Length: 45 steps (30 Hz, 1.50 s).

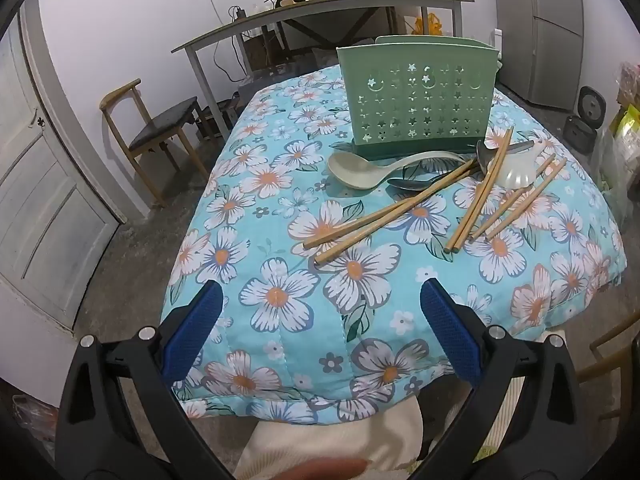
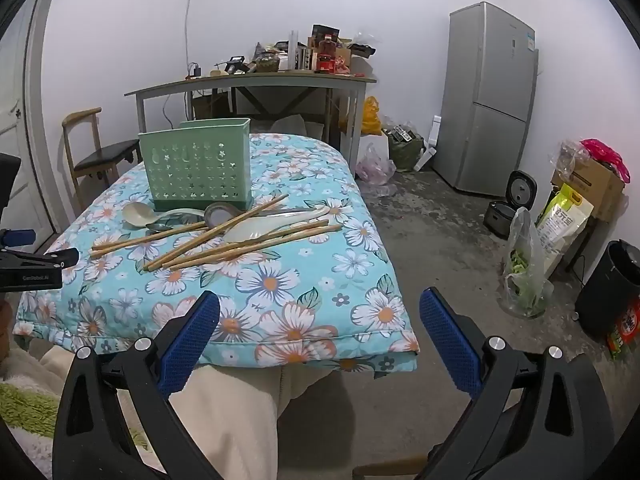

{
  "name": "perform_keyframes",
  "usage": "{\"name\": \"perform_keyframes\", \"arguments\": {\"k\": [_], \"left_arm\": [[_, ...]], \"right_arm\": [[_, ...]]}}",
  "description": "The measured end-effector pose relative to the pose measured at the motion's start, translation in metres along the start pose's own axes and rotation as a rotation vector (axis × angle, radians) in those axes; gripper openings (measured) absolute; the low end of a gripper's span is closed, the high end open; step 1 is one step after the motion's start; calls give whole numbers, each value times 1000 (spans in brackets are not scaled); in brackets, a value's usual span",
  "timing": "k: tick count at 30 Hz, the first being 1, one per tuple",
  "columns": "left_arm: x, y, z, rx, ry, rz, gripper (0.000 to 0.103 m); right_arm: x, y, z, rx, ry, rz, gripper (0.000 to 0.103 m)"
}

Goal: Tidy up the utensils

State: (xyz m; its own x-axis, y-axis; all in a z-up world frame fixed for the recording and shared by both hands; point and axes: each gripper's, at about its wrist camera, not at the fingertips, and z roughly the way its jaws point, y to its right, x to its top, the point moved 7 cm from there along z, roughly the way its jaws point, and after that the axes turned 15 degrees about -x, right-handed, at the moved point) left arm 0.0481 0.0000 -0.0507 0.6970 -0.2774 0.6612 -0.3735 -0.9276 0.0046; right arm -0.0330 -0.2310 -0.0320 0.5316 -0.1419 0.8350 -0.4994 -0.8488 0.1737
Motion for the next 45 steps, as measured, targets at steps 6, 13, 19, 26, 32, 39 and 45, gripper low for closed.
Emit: {"name": "perform_keyframes", "arguments": {"k": [6,13,19,26,32,39,45], "left_arm": [[0,2,0,-9,0,4,96],[-1,8,-2,-37,4,22,96],[0,10,-3,-44,8,26,96],[0,11,-2,-45,9,26,96],[-1,11,-2,-44,8,25,96],[-1,11,-2,-45,9,24,96],[0,11,-2,-45,8,25,96]], "right_arm": [[0,-1,-1,-2,1,1,98],[1,-2,-2,-3,3,2,98],[2,-2,-2,-1,3,2,98],[2,-3,-3,-1,5,0,98],[3,-4,-4,1,7,-1,98],[4,-7,-3,2,8,1,98],[4,-11,-4,11,11,-7,98]]}}
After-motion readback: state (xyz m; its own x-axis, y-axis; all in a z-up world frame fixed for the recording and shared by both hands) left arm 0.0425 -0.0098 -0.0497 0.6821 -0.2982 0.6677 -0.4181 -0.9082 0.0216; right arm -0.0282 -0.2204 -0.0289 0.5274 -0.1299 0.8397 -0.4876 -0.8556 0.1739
